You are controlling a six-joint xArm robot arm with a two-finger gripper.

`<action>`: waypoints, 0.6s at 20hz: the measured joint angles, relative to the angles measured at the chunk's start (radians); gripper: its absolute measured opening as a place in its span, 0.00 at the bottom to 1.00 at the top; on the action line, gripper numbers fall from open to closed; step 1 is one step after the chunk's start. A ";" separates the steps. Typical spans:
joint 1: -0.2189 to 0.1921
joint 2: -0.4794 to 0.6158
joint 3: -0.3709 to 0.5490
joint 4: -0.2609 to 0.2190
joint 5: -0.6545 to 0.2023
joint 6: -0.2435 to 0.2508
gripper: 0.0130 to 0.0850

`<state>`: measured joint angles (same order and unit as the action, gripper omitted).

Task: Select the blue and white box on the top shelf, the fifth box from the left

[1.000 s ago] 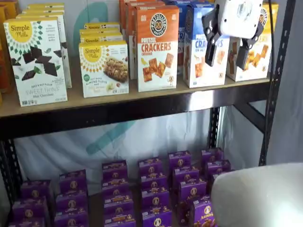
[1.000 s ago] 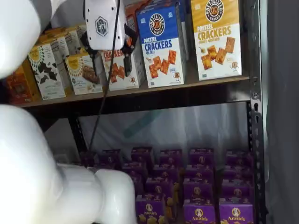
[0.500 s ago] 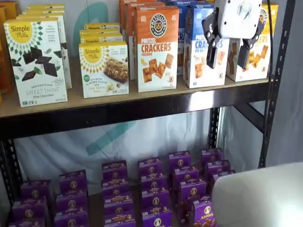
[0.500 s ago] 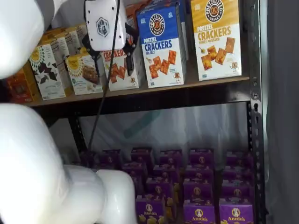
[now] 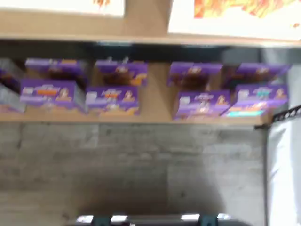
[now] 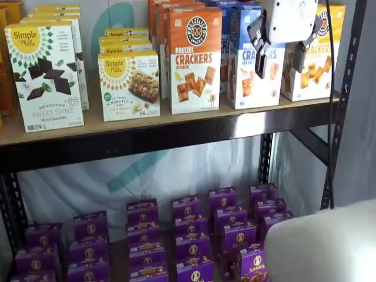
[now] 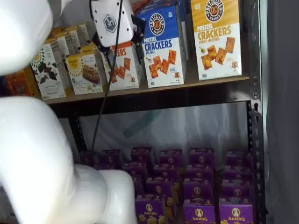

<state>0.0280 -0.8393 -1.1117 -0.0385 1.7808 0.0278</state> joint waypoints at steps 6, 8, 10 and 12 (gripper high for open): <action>-0.043 0.084 -0.050 -0.032 -0.117 -0.037 1.00; -0.067 0.121 -0.077 -0.022 -0.146 -0.058 1.00; -0.087 0.156 -0.106 -0.008 -0.155 -0.075 1.00; -0.100 0.190 -0.135 0.003 -0.153 -0.088 1.00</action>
<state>-0.0719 -0.6497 -1.2472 -0.0353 1.6281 -0.0605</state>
